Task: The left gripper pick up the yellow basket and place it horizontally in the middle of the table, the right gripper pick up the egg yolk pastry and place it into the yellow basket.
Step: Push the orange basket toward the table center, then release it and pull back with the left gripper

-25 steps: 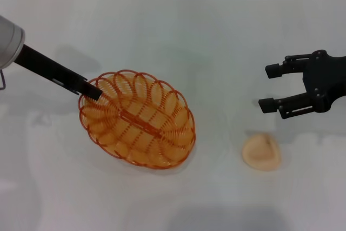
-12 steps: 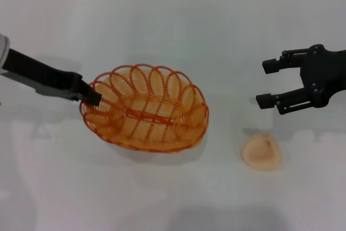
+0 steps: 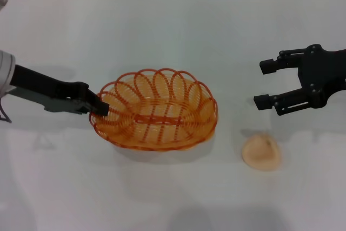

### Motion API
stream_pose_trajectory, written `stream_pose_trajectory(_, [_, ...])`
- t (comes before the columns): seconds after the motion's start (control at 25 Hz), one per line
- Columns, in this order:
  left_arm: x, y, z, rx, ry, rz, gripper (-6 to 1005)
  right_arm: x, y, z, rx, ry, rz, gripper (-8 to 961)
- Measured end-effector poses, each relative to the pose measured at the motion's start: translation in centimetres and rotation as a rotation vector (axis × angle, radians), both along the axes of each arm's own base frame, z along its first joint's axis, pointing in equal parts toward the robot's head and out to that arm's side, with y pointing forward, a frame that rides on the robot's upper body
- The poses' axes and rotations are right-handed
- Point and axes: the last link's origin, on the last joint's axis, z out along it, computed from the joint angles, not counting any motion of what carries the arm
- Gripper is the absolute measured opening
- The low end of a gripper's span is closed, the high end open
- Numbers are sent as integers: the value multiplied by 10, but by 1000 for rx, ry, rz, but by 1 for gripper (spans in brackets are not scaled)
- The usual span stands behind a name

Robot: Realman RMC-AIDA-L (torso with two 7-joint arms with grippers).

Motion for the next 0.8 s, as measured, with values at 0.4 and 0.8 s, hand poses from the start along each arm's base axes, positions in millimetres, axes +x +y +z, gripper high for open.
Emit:
stream_pose_trajectory(0.4, [-9,-5,-8,-18,36,33,81,-2,-2,-1,-17,9,11,842])
stream_pose_trajectory(0.8, [-13,4,-15,-26,125,16,83,-4,-5,-6,-32,9,25,841])
